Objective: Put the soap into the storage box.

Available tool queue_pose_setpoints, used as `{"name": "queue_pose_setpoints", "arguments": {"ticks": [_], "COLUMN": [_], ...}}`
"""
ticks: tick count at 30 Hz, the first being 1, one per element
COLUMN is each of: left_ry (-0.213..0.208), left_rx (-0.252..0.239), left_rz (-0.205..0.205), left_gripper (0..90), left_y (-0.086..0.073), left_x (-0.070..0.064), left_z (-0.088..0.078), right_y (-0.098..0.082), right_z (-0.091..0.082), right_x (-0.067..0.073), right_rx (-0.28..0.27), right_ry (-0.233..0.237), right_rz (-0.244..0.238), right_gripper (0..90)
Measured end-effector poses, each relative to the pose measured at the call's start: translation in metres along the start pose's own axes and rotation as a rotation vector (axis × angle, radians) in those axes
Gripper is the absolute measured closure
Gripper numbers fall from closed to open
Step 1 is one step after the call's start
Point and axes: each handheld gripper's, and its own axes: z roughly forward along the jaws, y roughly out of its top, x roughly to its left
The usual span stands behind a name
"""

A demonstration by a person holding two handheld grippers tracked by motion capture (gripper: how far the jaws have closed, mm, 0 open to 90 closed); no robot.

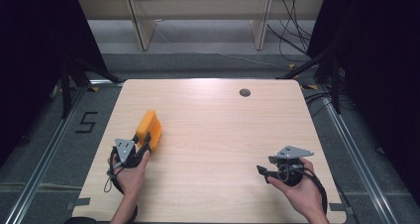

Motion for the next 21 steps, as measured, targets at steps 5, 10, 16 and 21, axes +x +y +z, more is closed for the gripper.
{"name": "queue_pose_setpoints", "arguments": {"ticks": [5,10,16,21], "left_ry": [-0.002,0.002,0.000,-0.008], "left_rx": [0.010,0.017,0.077,0.120], "left_rz": [-0.004,-0.008,-0.004,0.002], "left_gripper": [60.3,60.1,59.8,59.2], "left_y": [-0.003,-0.002,0.005,0.013], "left_x": [0.001,0.000,0.000,0.001], "left_z": [0.001,0.002,0.002,0.002], "right_y": [0.001,0.000,0.000,0.000], "right_z": [0.001,0.000,0.000,0.000], "right_x": [0.000,0.001,0.001,0.001], "right_rx": [-0.003,0.006,0.002,0.004], "right_ry": [0.004,0.005,0.004,0.007], "right_rz": [-0.018,0.004,-0.006,-0.008], "right_gripper": [43.4,43.4,43.2,42.9]}}
